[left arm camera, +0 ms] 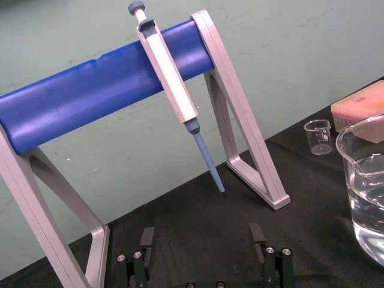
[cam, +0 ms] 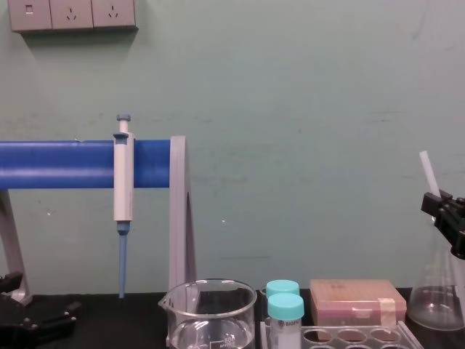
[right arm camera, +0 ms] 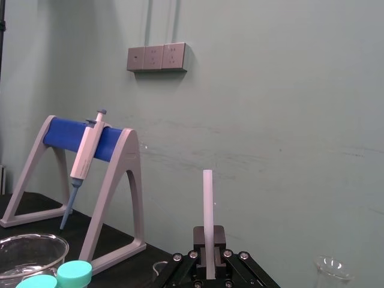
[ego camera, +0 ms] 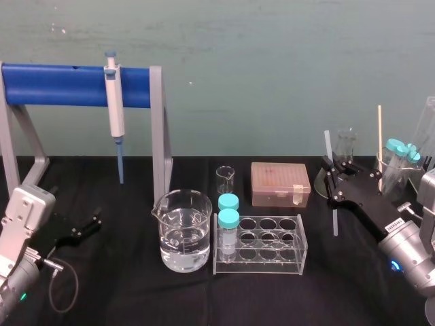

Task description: Pick up the stirring rod with one hand, then place it down.

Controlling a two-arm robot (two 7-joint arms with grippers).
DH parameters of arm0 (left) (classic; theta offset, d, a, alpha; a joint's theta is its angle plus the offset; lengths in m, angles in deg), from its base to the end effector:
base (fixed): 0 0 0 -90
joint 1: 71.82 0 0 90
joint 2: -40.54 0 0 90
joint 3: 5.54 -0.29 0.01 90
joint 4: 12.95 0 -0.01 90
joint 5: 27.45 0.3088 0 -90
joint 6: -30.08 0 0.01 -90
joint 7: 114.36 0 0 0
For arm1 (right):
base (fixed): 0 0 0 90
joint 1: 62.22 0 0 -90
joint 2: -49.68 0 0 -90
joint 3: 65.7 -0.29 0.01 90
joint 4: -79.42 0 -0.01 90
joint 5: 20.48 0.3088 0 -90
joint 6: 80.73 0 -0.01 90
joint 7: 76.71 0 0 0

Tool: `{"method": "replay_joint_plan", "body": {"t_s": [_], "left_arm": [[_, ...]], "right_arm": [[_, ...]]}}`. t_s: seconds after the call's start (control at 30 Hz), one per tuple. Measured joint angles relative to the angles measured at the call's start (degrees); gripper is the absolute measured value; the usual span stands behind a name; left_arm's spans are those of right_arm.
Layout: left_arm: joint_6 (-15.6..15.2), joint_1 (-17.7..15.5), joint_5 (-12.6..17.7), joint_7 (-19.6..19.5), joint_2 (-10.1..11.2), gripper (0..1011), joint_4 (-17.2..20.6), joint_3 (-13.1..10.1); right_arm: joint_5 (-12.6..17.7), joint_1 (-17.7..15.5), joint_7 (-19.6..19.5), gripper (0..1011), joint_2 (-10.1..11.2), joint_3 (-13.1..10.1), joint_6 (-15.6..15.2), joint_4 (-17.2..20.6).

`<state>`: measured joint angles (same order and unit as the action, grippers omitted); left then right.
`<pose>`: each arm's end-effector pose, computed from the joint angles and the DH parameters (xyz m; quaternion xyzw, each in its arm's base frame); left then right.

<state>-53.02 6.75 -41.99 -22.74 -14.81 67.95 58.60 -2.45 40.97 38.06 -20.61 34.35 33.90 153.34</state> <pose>0.3581 0.0827 -0.3023 0.1416 -0.1325 0.5799 0.7912 0.3876 -0.0791 -0.2988 0.0714 -0.1541 -0.4975 0.8507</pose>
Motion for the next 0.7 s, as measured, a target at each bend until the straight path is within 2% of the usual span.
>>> {"method": "replay_joint_plan", "body": {"t_s": [0.7], "left_arm": [[0.00, 0.00, 0.00, 0.00, 0.00, 1000, 0.00, 0.00]], "right_arm": [[0.00, 0.00, 0.00, 72, 0.00, 0.00, 0.00, 0.00]]}}
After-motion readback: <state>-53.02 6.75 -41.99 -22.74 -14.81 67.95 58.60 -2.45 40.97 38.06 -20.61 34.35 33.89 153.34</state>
